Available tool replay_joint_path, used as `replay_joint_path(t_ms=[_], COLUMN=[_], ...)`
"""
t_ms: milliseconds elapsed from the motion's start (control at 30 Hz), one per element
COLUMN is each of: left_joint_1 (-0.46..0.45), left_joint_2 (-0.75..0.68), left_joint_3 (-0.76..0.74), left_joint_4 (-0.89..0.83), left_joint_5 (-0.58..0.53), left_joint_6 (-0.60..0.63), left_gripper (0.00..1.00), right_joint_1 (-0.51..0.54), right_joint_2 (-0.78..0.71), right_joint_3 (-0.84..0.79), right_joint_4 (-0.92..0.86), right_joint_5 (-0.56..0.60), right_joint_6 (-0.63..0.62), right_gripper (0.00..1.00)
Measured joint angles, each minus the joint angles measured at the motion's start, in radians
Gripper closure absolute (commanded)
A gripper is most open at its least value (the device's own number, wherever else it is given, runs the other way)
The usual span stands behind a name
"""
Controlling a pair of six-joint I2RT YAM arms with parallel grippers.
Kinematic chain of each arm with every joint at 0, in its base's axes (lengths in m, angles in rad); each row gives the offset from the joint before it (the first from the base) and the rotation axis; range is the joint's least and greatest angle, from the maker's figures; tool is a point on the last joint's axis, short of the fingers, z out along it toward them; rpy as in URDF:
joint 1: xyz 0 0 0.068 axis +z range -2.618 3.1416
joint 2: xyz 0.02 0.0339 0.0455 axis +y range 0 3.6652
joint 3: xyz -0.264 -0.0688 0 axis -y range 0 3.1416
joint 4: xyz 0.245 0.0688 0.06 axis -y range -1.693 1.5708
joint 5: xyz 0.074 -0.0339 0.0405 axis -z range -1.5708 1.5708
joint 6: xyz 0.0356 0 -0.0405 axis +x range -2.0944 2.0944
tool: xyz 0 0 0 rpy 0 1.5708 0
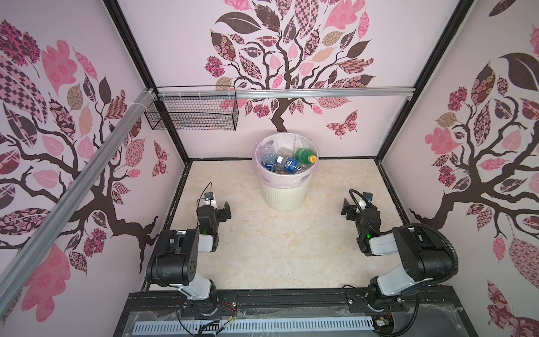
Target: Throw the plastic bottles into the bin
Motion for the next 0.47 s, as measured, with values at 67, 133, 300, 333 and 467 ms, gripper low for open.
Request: replay_joint_path(t_ms=[67, 133, 300, 333, 467], left_joint_1=[0.0, 0.001, 0.001, 0.001, 0.001], left_joint_2=[0.0, 0.0, 0.0, 0.0, 0.0], left_joint_3=[0.0, 0.0, 0.0, 0.0, 0.0], left_joint_4=[0.0, -0.001, -0.001, -0.001, -0.001], left_joint_5=[0.001, 0.004, 0.006, 0.007, 0.008], left_joint_6=[0.0, 0.0, 0.0, 0.0, 0.0], left_gripper=[0.02, 0.02, 0.02, 0.02, 0.02], right_joint_1=[0.0, -0.001, -0.001, -0.001, -0.001], right_joint_2=[0.0, 0.0, 0.0, 0.0, 0.0], right_joint_3=[0.0, 0.0, 0.0, 0.0, 0.0], right_joint_4=[-0.004, -0.006, -0.01, -0.011, -0.017], right_joint_5=[-0.006, -0.01, -0.016, -0.016, -0.019], right_joint_6=[0.0, 0.0, 0.0, 0.0, 0.0], right_gripper=[0.0, 0.0, 0.0, 0.0, 0.0])
